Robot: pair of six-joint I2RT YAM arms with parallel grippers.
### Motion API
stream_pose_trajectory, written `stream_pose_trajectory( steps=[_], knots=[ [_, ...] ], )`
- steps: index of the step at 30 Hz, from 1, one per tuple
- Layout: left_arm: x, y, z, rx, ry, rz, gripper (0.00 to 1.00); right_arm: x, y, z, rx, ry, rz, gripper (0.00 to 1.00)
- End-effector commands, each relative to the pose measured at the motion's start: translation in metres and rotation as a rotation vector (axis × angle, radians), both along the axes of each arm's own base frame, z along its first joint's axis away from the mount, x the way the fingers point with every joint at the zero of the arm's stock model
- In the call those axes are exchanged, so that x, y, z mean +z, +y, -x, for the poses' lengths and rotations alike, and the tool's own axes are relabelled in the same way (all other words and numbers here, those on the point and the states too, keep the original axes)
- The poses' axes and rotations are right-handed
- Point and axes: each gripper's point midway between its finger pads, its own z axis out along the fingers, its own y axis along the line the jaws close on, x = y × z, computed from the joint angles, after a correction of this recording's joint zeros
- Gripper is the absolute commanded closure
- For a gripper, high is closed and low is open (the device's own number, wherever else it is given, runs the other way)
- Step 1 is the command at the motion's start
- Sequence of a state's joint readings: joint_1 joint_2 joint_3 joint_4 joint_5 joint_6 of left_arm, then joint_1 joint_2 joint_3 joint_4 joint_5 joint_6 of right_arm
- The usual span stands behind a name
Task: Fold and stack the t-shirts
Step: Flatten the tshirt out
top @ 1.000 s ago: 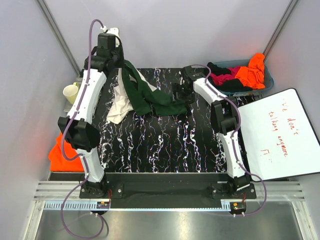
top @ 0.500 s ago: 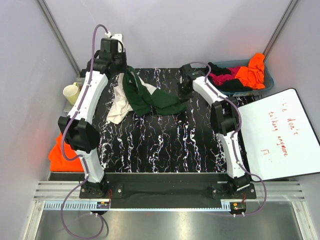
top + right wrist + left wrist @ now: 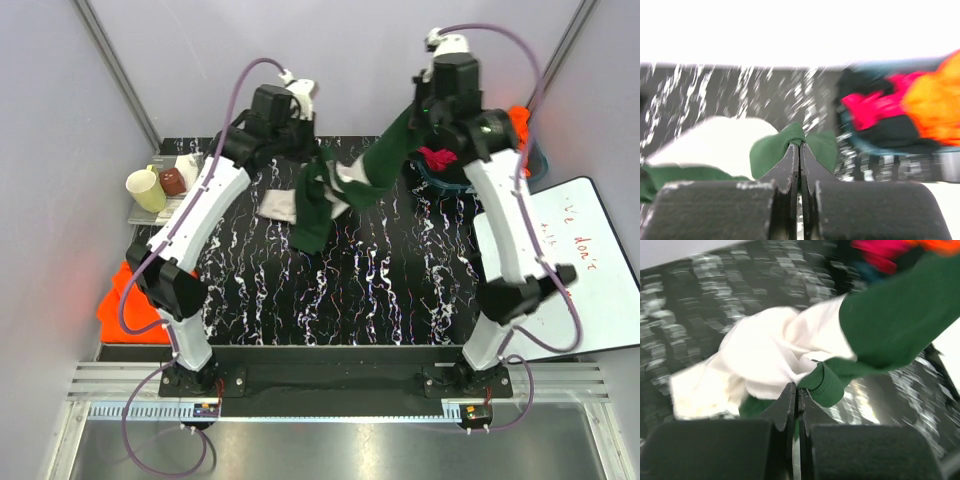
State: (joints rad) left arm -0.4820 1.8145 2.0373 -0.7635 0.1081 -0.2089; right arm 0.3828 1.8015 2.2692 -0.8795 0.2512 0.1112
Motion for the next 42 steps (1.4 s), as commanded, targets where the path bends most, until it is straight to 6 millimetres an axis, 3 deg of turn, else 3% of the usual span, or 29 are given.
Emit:
stream_pose_trajectory(
  steps=[1,2,4,5,8,10,12,13,14,15,16,17,18,19,20,21,22,23,24,25,30,33,34,36,37,38,40,41,42],
  knots=[
    [0.095,-0.063,0.062,-0.220,-0.158,0.164,1.00,0.089,-0.059,0.046,-0.166,-0.230,0.078,1.00],
    [0.119,-0.066,0.073,-0.235,-0.207,0.189,1.00,0.102,-0.065,0.054,-0.166,-0.262,0.100,1.00],
    [0.142,-0.067,0.088,-0.208,-0.256,0.205,1.00,0.124,-0.071,0.070,-0.165,-0.320,0.082,1.00],
    [0.162,-0.057,0.098,-0.185,-0.294,0.229,1.00,0.132,-0.073,0.074,-0.164,-0.340,0.074,1.00],
    [0.191,-0.014,0.104,-0.008,-0.366,0.246,1.00,0.136,-0.063,0.074,-0.115,-0.353,0.047,1.00],
    [0.173,0.014,0.094,0.139,-0.348,0.195,1.00,0.124,-0.045,0.060,-0.051,-0.327,0.036,1.00],
    [0.167,0.042,0.101,0.231,-0.342,0.185,1.00,0.103,-0.018,0.037,0.040,-0.279,0.015,1.00],
    [0.129,0.052,0.095,0.287,-0.262,0.145,1.00,0.094,-0.008,0.029,0.071,-0.258,0.007,1.00],
    [0.126,0.065,0.106,0.308,-0.252,0.156,1.00,0.094,0.002,0.023,0.098,-0.254,-0.035,1.00],
    [0.107,0.072,0.108,0.335,-0.215,0.139,1.00,0.070,0.026,0.004,0.167,-0.199,-0.050,1.00],
    [0.064,0.082,0.110,0.391,-0.129,0.086,1.00,0.060,0.039,-0.003,0.192,-0.176,-0.076,1.00],
    [0.052,0.095,0.122,0.422,-0.103,0.084,1.00,0.058,0.051,-0.010,0.220,-0.174,-0.092,1.00],
    [0.035,0.104,0.127,0.460,-0.061,0.069,1.00,0.024,0.081,-0.026,0.290,-0.103,-0.095,1.00],
    [0.014,0.119,0.136,0.533,0.006,0.066,1.00,0.011,0.093,-0.033,0.303,-0.082,-0.095,1.00],
    [-0.011,0.134,0.149,0.578,0.057,0.035,0.95,0.006,0.110,-0.036,0.352,-0.074,-0.113,0.99],
    [-0.021,0.146,0.156,0.638,0.090,0.024,0.59,-0.032,0.135,-0.046,0.412,0.000,-0.110,0.99],
    [-0.035,0.170,0.166,0.729,0.147,-0.010,0.02,-0.046,0.158,-0.042,0.457,0.026,-0.112,0.99],
    [-0.033,0.181,0.169,0.766,0.155,-0.017,0.01,-0.055,0.174,-0.040,0.485,0.047,-0.129,0.99],
    [-0.032,0.189,0.170,0.797,0.158,-0.027,0.01,-0.081,0.192,-0.040,0.526,0.099,-0.137,0.99],
    [-0.028,0.190,0.167,0.778,0.137,-0.032,0.01,-0.091,0.213,-0.030,0.563,0.126,-0.151,0.99],
    [-0.011,0.154,0.133,0.618,0.089,0.009,0.01,-0.145,0.272,-0.004,0.734,0.279,-0.254,0.98],
    [-0.017,0.132,0.108,0.530,0.120,-0.048,0.01,-0.173,0.286,0.013,0.795,0.377,-0.287,0.96],
    [-0.033,0.126,0.095,0.521,0.159,-0.091,0.01,-0.190,0.287,0.021,0.802,0.435,-0.293,0.94],
    [-0.033,0.116,0.079,0.492,0.164,-0.104,0.01,-0.199,0.288,0.040,0.861,0.514,-0.319,0.79],
    [-0.051,0.109,0.067,0.477,0.205,-0.139,0.01,-0.219,0.283,0.054,0.869,0.598,-0.316,0.55],
    [-0.055,0.105,0.059,0.463,0.212,-0.150,0.01,-0.225,0.279,0.059,0.853,0.626,-0.300,0.44],
    [-0.067,0.093,0.042,0.439,0.244,-0.160,0.01,-0.248,0.262,0.064,0.794,0.684,-0.246,0.36],
    [-0.071,0.090,0.037,0.433,0.258,-0.148,0.01,-0.236,0.254,0.064,0.771,0.653,-0.225,0.30],
    [-0.083,0.085,0.029,0.423,0.284,-0.149,0.01,-0.246,0.242,0.065,0.730,0.669,-0.194,0.25]
  ],
)
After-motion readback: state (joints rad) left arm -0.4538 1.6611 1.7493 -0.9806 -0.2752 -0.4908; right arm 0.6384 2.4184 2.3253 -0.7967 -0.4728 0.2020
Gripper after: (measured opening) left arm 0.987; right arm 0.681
